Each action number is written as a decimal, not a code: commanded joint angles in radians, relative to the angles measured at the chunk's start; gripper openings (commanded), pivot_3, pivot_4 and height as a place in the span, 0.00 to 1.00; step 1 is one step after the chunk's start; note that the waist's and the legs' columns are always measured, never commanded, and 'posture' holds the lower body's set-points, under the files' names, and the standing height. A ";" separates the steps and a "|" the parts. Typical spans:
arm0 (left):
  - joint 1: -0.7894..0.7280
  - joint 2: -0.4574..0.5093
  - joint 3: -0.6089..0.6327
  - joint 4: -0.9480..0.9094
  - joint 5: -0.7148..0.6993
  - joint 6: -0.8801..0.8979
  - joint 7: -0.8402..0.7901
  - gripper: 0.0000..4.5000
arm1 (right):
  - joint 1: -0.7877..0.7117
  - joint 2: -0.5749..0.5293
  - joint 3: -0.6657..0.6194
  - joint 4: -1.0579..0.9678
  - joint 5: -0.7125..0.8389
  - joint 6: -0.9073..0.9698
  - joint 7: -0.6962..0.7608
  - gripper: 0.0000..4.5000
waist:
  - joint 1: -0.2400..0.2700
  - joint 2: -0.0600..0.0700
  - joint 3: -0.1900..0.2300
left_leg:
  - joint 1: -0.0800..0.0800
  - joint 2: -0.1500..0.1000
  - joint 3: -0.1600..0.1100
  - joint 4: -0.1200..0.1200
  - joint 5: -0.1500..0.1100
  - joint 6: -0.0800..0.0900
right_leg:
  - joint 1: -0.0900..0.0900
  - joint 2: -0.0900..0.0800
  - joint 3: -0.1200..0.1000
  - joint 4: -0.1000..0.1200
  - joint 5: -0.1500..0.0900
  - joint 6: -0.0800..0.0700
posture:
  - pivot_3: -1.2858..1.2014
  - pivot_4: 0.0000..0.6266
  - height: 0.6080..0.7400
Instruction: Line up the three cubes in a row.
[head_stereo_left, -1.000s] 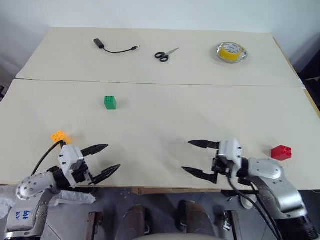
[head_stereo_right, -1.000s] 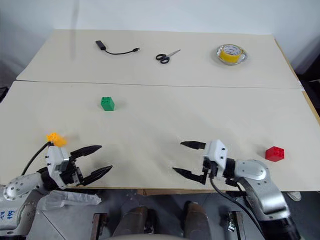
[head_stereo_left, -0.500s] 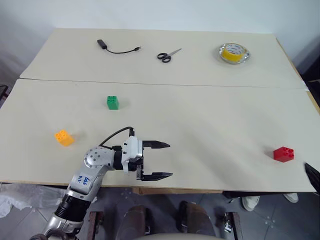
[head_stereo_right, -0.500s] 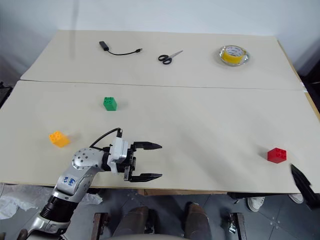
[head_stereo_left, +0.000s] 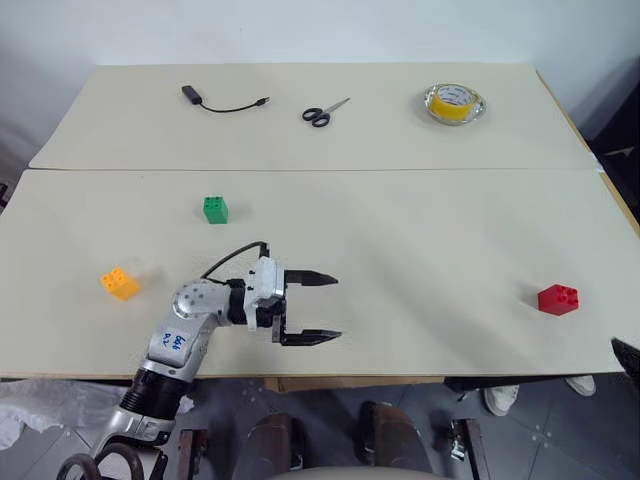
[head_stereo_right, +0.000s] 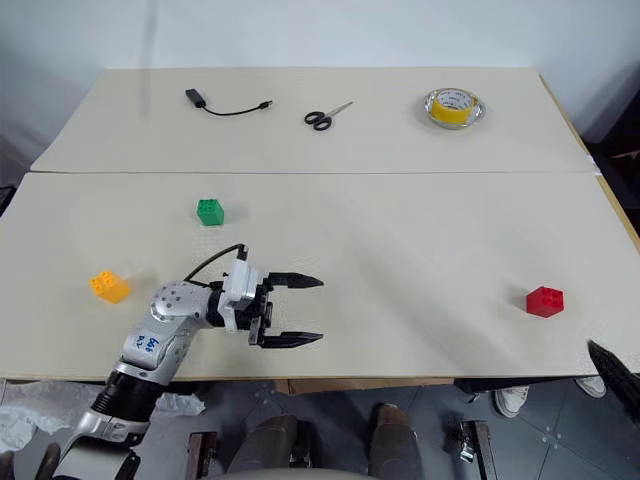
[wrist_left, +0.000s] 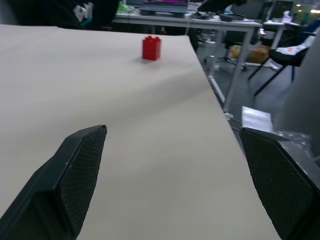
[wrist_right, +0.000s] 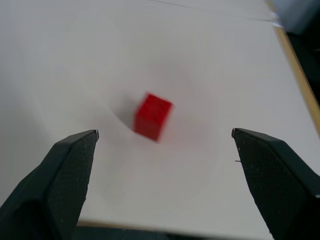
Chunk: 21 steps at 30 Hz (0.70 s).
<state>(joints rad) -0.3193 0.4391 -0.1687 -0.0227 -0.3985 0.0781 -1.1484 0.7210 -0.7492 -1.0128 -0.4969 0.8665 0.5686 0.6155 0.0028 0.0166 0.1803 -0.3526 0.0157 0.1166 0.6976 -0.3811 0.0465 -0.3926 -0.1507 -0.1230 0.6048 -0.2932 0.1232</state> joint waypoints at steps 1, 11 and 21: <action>0.021 -0.002 0.008 -0.023 -0.002 -0.018 0.002 1.00 | -0.075 -0.127 -0.010 0.005 0.105 0.266 -0.157 0.99 | 0.005 0.000 0.000 | 0.000 0.000 0.000 0.000 0.000 0.000 | 0.000 0.000 0.000 0.000 0.000 0.000 | 0.52 0.24 1.00; 0.043 0.005 0.013 -0.052 0.011 -0.022 0.024 1.00 | -0.434 -0.210 0.215 0.076 0.120 0.561 -0.414 0.99 | 0.024 -0.001 0.001 | -0.006 -0.003 -0.002 0.002 0.000 0.002 | -0.001 0.002 -0.007 0.001 0.001 0.001 | 0.52 0.24 1.00; 0.055 0.019 0.021 -0.075 0.013 -0.019 0.045 1.00 | -0.512 -0.159 0.337 0.086 -0.020 0.587 -0.451 0.99 | 0.023 -0.001 0.001 | -0.006 -0.004 -0.001 0.002 0.000 0.002 | -0.001 0.003 -0.013 0.000 0.002 0.003 | 0.52 0.24 1.00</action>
<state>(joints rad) -0.2692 0.4513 -0.1626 -0.0671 -0.3863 0.0716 -1.1077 0.2194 -0.9173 -0.6692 -0.4144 0.8714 1.1585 0.1651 0.0258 0.0152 0.1812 -0.3587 0.0120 0.1155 0.6993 -0.3810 0.0486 -0.3934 -0.1474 -0.1362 0.6049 -0.2915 0.1265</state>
